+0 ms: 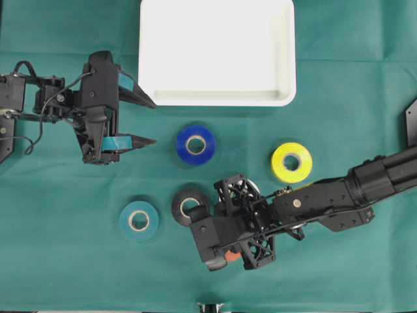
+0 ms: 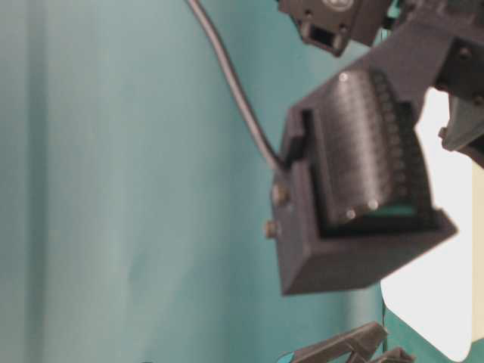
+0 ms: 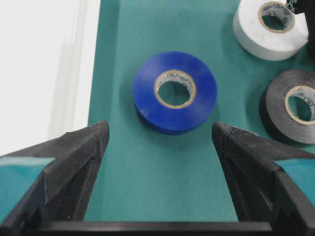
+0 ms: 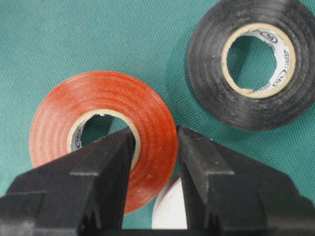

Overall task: Put the tape alternately from left to right into the white case.
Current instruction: 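Lower the right gripper into the roll's hole and close it, then lift the orange-red roll and carry it into the white tray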

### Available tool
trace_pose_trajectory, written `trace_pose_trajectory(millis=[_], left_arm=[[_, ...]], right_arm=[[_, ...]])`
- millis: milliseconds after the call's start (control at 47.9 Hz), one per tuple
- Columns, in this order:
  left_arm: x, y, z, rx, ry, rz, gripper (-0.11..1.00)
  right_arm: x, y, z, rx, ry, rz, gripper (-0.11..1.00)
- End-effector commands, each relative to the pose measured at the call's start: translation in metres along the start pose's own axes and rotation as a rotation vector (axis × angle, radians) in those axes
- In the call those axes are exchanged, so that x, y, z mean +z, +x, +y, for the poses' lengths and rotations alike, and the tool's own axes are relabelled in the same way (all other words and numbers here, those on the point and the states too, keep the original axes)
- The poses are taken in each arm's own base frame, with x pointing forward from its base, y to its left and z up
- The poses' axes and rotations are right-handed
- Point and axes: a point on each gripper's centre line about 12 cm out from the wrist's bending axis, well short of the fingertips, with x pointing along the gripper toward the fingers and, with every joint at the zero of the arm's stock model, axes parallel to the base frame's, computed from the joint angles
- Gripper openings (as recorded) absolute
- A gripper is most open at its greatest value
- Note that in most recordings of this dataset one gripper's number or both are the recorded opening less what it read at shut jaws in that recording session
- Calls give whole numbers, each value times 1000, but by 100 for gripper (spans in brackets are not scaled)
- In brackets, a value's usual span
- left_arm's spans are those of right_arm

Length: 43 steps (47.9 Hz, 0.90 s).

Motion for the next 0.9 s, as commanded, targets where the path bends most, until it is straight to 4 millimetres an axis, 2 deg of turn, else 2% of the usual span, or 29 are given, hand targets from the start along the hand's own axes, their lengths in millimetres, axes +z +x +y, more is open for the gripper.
trace_pose_trajectory(millis=[0,209,501,584,877], left_arm=[[7,-2,-1,-4,0,-24,89],[6,-2,-1,-4,2,-17,89],[7,-2,-1,-4,0,-14,89],[7,-2,-1,-4,0,-15,89],[6,-2,-1,-3,0,-11,89]], right_arm=[[25,-32,7,21,-1,-93,1],[33,-53,9,29,47,-121,1],[36,-64,4,24,64,-127,1],[36,-68,-6,9,86,-116,1],[38,-82,-64,-93,178,-97,1]])
